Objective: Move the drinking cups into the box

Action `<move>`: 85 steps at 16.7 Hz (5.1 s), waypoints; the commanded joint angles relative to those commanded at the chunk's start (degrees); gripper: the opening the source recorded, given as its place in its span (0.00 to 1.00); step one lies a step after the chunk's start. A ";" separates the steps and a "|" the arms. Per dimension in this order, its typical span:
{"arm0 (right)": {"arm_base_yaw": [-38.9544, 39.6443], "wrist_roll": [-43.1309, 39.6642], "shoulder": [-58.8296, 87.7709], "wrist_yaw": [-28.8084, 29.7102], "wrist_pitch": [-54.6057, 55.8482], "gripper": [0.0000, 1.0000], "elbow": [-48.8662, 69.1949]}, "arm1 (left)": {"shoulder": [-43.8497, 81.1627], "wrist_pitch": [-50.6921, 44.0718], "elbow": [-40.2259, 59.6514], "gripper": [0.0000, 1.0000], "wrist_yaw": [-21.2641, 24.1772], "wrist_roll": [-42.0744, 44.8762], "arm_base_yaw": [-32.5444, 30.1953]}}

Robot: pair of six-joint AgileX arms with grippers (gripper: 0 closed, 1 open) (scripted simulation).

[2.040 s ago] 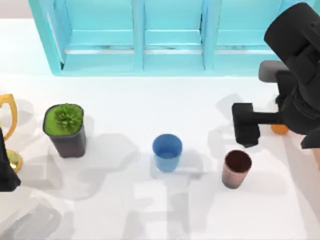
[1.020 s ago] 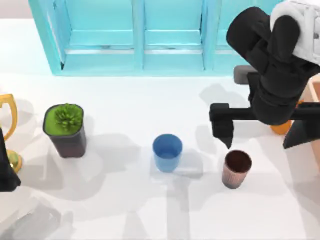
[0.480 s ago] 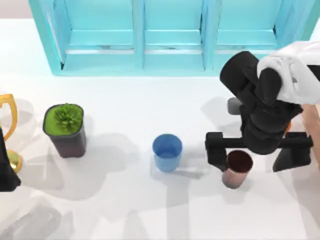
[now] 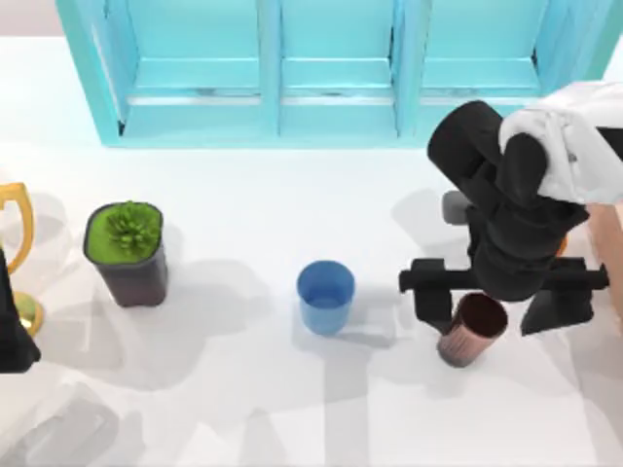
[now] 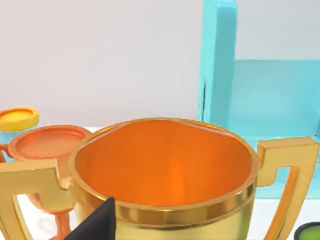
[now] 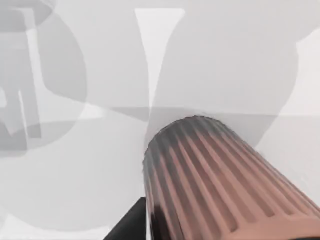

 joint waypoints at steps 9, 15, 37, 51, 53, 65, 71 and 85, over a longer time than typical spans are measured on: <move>0.00 0.00 0.00 0.00 0.00 0.00 0.00 | 0.00 0.00 0.00 1.00 0.00 0.00 0.00; 0.00 0.00 0.00 0.00 0.00 0.00 0.00 | 0.00 0.00 0.00 1.00 0.00 0.00 0.00; -20.56 -20.76 -14.75 0.14 -21.95 0.00 6.59 | 0.00 0.00 0.00 1.00 0.00 0.00 0.00; -54.78 -55.20 -28.19 0.93 -28.76 0.00 2.94 | 0.00 0.00 0.00 1.00 0.00 0.00 0.00; -54.54 -55.03 -27.94 0.92 -28.62 0.00 3.15 | 0.00 0.00 0.00 1.00 0.00 0.00 0.00; -54.71 -55.12 -27.78 0.93 -13.93 0.00 -11.47 | 0.00 0.00 0.00 1.00 0.00 0.00 0.00; -54.71 -55.12 -27.78 0.93 -13.93 0.38 -11.47 | 0.00 0.00 0.00 1.00 0.00 0.00 0.00; -54.71 -55.12 -27.78 0.93 -13.93 1.00 -11.47 | 0.00 0.00 0.00 1.00 0.00 0.00 0.00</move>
